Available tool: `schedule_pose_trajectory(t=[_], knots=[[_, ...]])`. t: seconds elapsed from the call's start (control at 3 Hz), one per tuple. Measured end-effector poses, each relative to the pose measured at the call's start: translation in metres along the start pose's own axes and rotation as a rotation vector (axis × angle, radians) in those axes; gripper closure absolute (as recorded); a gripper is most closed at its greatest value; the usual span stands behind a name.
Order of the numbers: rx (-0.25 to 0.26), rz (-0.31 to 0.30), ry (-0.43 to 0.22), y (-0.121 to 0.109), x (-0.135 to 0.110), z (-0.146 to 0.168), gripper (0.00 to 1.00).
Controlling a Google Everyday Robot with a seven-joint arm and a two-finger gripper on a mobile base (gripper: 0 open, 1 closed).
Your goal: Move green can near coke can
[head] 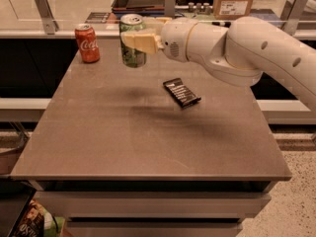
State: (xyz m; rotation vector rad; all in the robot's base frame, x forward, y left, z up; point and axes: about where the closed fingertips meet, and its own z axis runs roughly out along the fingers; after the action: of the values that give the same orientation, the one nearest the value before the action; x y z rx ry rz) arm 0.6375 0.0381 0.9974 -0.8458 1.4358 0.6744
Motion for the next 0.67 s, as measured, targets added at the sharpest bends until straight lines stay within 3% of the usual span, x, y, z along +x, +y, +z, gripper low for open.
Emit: schedule_pose_trajectory(t=[0.67], knots=[[0.003,-0.043,-0.022,-0.054,0.008,0.060,1.00]])
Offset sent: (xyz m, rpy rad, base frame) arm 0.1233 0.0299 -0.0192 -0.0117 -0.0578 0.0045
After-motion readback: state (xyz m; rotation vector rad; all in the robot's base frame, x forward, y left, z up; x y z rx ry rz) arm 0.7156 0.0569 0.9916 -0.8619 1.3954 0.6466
